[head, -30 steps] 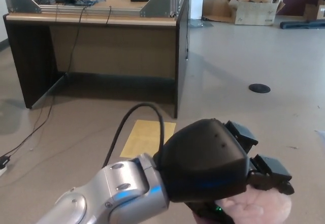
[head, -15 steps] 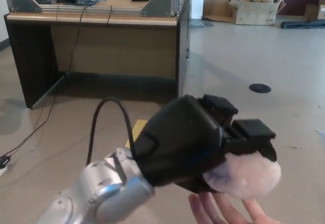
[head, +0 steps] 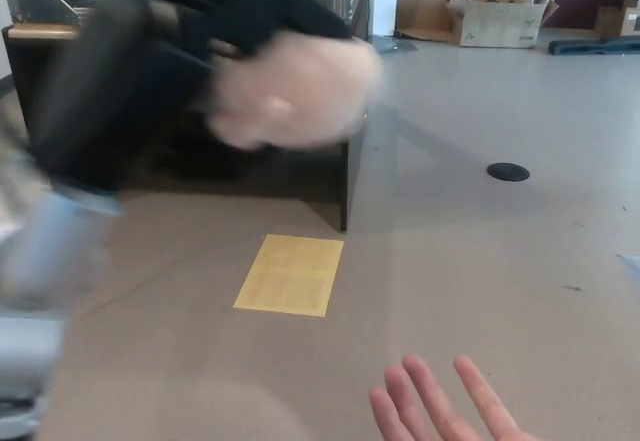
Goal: The robot extends its left hand to pick up an emotional support dumpling from the palm of a person and brings its hand down by its side. Then it extends its arm again to hand the dumpling back to the person.
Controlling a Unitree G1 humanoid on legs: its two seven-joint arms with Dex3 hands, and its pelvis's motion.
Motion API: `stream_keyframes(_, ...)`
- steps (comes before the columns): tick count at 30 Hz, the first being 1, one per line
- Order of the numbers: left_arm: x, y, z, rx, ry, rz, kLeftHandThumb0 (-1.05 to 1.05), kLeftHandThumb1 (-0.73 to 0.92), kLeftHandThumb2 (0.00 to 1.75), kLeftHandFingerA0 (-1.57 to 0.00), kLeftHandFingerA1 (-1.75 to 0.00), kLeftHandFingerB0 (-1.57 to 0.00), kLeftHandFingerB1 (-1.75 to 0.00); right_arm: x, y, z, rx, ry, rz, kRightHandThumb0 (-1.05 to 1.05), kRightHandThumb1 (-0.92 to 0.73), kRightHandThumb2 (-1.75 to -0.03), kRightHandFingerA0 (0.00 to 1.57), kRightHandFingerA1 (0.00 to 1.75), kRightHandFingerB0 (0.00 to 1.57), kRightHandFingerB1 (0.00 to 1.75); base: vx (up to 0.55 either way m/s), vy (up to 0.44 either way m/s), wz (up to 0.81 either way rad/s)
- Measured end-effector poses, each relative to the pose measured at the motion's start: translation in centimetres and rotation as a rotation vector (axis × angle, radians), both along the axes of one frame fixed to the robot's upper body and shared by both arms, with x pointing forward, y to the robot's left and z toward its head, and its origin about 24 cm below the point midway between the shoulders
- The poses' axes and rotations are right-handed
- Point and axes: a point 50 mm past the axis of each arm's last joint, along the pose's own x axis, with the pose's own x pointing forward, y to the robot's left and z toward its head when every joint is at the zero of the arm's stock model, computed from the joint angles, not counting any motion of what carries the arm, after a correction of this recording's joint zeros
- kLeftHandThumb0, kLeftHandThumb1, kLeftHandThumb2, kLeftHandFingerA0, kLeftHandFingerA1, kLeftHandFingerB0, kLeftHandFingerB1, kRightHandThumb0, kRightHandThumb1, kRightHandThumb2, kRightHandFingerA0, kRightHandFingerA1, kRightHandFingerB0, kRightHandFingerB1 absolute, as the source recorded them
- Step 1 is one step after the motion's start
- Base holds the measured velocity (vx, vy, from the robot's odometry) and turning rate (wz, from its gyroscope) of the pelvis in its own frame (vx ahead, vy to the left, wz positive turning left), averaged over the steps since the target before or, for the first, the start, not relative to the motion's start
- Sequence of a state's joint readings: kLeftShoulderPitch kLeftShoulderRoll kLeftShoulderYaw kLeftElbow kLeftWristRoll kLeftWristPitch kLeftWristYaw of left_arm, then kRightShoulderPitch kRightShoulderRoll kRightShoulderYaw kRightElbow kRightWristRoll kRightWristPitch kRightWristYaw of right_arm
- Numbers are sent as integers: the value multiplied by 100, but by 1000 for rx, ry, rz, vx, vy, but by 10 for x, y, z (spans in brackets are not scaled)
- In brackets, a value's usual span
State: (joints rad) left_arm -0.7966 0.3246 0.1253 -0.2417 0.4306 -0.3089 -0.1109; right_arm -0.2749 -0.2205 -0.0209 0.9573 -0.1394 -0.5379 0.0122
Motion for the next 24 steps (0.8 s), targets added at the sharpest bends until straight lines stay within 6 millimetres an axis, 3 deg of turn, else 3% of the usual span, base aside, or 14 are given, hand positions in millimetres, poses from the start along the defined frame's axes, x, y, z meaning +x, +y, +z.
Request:
stream_keyframes(3,1,34,-7,-80,38,73,-5,72,70,-111,-111,-95,-83,0,1,-1,1,1,2,-38,-59,-58,84,52,61,41,0,0,0)
stream_keyframes(8,8,88,-52,-201,214,197,2,71,71,-112,-111,-93,-82,-2,1,-2,1,10,1,-38,-59,-58,84,51,61,41,0,0,0)
stream_keyframes(15,7,140,-171,-366,639,331,-9,69,73,-109,-118,-94,-84,-3,3,-6,4,21,5,-37,-59,-58,84,52,60,41,0,0,1)
stream_keyframes(16,7,142,-178,-375,663,338,-9,69,73,-109,-118,-94,-84,-3,3,-6,4,22,5,-37,-59,-58,84,52,60,41,0,0,0)
stream_keyframes(20,-10,156,-251,-464,909,406,-11,72,69,-108,-117,-94,-85,-4,5,-7,8,24,8,-40,-59,-57,84,51,60,41,0,0,0)
stream_keyframes(24,-33,163,-304,-540,1095,457,-14,71,69,-110,-117,-94,-85,-4,6,-7,10,25,11,-40,-59,-57,84,51,60,40,0,0,0)
